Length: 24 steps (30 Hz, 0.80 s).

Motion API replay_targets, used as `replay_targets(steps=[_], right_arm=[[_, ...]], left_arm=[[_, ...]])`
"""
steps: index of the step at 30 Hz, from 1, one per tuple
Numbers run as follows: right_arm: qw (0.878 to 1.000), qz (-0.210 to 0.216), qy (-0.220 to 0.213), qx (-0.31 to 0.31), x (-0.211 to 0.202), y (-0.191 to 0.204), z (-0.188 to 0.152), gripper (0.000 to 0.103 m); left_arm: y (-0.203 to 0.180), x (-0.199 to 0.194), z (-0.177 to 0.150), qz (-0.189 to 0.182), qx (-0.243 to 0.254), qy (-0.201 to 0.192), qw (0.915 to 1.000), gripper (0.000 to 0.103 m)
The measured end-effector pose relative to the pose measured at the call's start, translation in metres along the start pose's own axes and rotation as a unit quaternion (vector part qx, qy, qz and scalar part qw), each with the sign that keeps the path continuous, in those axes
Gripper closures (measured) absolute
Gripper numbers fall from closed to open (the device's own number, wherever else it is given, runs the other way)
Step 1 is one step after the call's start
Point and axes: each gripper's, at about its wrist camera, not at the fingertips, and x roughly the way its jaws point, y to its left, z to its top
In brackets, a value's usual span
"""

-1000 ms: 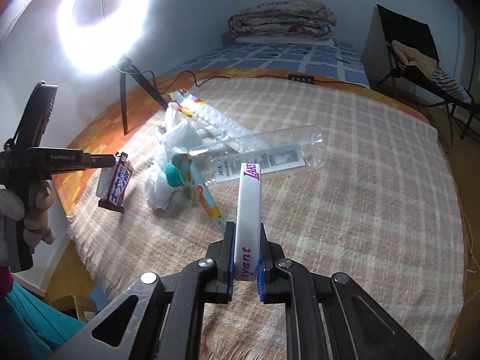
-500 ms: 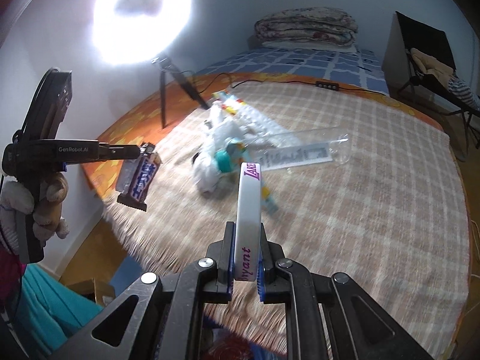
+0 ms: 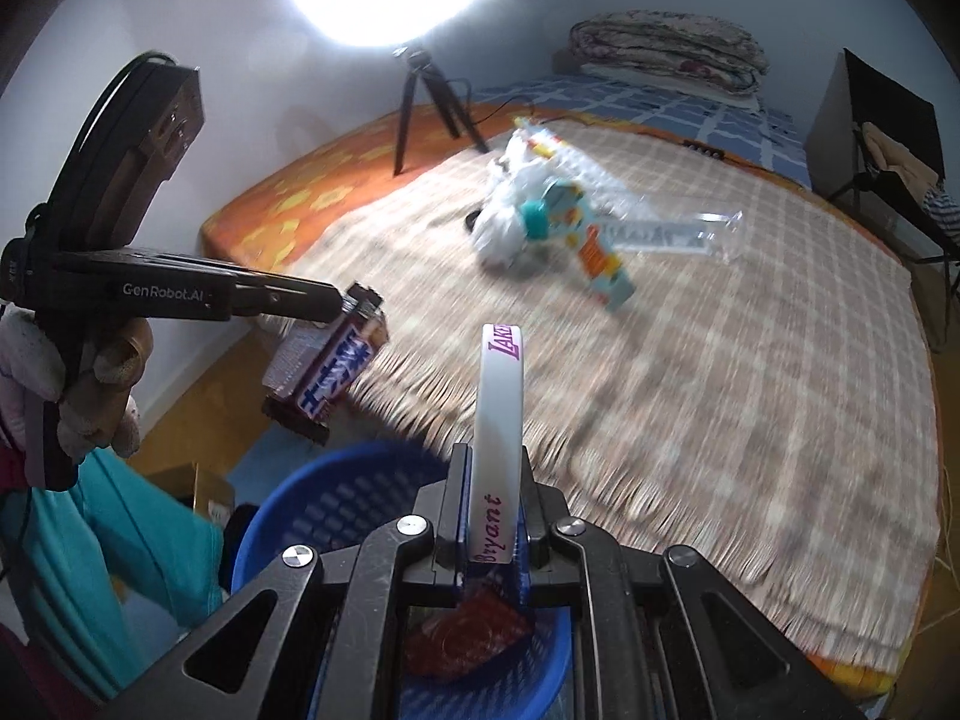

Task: Collect trash
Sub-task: 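Carry the wrapper with the left gripper while the right gripper carries the tube to the basket, then open the left gripper over the basket while the right gripper releases the tube into it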

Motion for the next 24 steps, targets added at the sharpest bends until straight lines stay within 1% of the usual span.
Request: replay_targets(steps=[4,10,15,16,17,19,21,22,23,24], right_arm=[[1.000,0.008,0.018,-0.006,0.005,0.011,-0.016,0.093],[0.999,0.019,0.044,-0.009,0.014,0.021,-0.036,0.093],[0.998,0.023,0.056,-0.009,0.019,0.026,-0.045,0.092],[0.998,0.024,0.058,-0.009,0.020,0.026,-0.046,0.089],[0.998,0.025,0.060,-0.009,0.022,0.027,-0.047,0.083],[0.998,0.027,0.063,-0.009,0.024,0.027,-0.047,0.076],[0.998,0.026,0.064,-0.009,0.025,0.027,-0.046,0.075],[0.998,0.025,0.064,-0.008,0.025,0.027,-0.046,0.073],[0.998,0.024,0.065,-0.007,0.026,0.027,-0.045,0.067],[0.998,0.023,0.065,-0.006,0.026,0.026,-0.045,0.062]], left_arm=[[-0.008,0.007,-0.017,0.000,0.010,0.016,0.9998,0.103],[-0.011,0.022,-0.038,-0.003,0.014,0.044,0.9989,0.103],[-0.009,0.027,-0.045,-0.007,0.014,0.060,0.9981,0.103],[-0.008,0.027,-0.045,-0.007,0.015,0.062,0.9979,0.103],[-0.007,0.028,-0.045,-0.007,0.014,0.065,0.9978,0.103],[-0.005,0.029,-0.046,-0.007,0.009,0.070,0.9975,0.103],[-0.003,0.032,-0.046,-0.007,0.005,0.077,0.9970,0.103],[-0.002,0.033,-0.046,-0.008,0.004,0.079,0.9969,0.100],[-0.001,0.034,-0.047,-0.008,0.003,0.082,0.9966,0.092],[-0.001,0.035,-0.047,-0.009,0.001,0.083,0.9965,0.087]])
